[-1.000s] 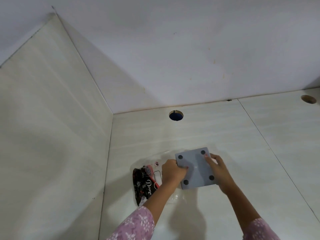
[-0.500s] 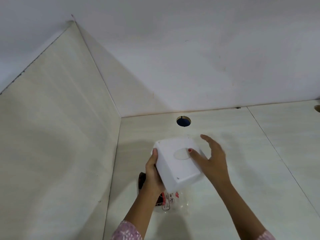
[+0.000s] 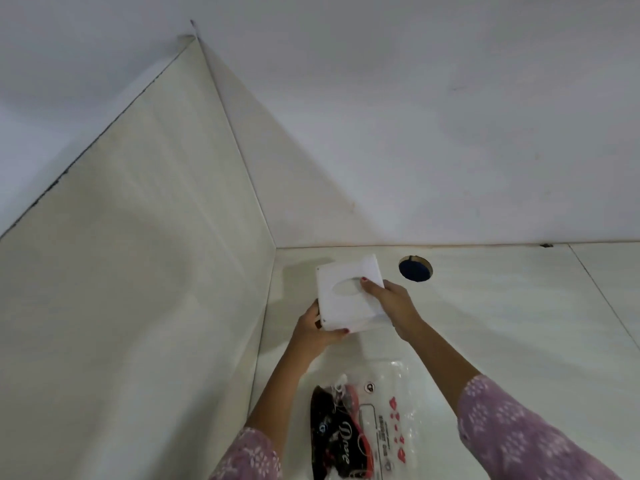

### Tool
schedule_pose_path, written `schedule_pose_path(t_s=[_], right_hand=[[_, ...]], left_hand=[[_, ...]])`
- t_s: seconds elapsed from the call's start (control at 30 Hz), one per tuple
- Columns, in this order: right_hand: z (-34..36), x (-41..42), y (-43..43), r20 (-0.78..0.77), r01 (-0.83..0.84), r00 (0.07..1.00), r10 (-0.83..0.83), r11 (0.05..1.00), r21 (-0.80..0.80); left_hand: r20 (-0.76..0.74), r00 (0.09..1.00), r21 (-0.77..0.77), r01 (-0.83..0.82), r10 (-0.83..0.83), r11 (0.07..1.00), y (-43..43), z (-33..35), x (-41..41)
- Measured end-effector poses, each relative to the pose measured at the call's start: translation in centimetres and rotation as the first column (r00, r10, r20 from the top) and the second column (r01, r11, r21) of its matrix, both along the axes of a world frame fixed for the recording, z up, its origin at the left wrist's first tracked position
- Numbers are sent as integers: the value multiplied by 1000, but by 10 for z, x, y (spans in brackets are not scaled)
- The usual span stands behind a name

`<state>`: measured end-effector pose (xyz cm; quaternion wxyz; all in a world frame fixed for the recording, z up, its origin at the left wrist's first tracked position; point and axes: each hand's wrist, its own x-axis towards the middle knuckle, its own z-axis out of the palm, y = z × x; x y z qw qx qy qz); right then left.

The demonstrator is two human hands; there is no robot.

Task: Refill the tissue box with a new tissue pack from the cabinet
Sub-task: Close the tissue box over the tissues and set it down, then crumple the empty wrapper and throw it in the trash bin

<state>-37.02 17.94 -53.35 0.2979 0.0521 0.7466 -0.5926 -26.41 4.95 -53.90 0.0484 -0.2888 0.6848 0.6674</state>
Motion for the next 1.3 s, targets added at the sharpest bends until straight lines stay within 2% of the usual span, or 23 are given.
schedule_pose_path(t_s=[0.13,0.23,0.3,0.43,0.57,0.63,0.7,0.77,0.87,0.93,1.0,1.03,1.1,1.13,1.17,1.2,1.23,1.3], right_hand=[[-16,-31,-33,-147,-23,989,35,996,82],[-38,-54,-51,-286,-45,957,56,998,44],[-40,-46,-46,-407,-110,905,122,993,53],[-59,-46,-36,-539,-223,757,370,921,319],[-61,-55,-35,-543,-225,716,439,881,415],[-54,-53,-35,-498,-243,718,486,846,475],[-43,-41,-29,-455,-257,758,468,854,452],[-32,-18,-12,-444,-295,769,460,871,393],[-17,43,35,-376,-373,744,552,810,452],[-16,91,68,-256,-427,736,627,723,543],[-23,136,93,-134,-499,689,712,601,625],[-30,154,101,-81,-532,659,748,539,653],[-47,179,113,-48,-545,597,801,449,708],[-53,187,115,-86,-522,580,810,452,723],[-56,191,115,-159,-482,588,793,502,718],[-56,194,114,-249,-425,626,739,591,686],[-53,195,112,-310,-361,704,639,698,618],[-39,197,107,-317,-217,882,348,899,381]], left_hand=[[-19,1000,-184,-28,25,983,-24,-20,-33],[-11,1000,-366,19,-25,930,-42,-38,-72],[-49,999,-456,-15,-8,890,-46,-36,-74],[-114,993,-540,-49,-15,840,-51,-45,-75],[-50,998,-645,-9,-30,764,-49,-46,-78],[29,1000,-663,15,6,749,-42,-41,-75],[70,994,-634,-24,89,773,-29,-33,-65],[28,982,-544,-143,188,827,-10,-16,-43],[8,967,-437,-227,256,870,20,4,16],[173,960,-482,-111,219,869,38,4,59],[418,908,-467,185,32,865,57,-2,97],[483,871,-429,326,-91,842,68,-9,112],[462,856,-453,451,-230,769,85,-20,134],[419,878,-508,438,-232,741,90,-26,141],[375,902,-545,402,-216,736,94,-29,145],[319,926,-548,355,-203,757,96,-31,148],[270,945,-492,302,-187,816,99,-27,151],[147,984,-239,138,-105,961,107,-15,156]])
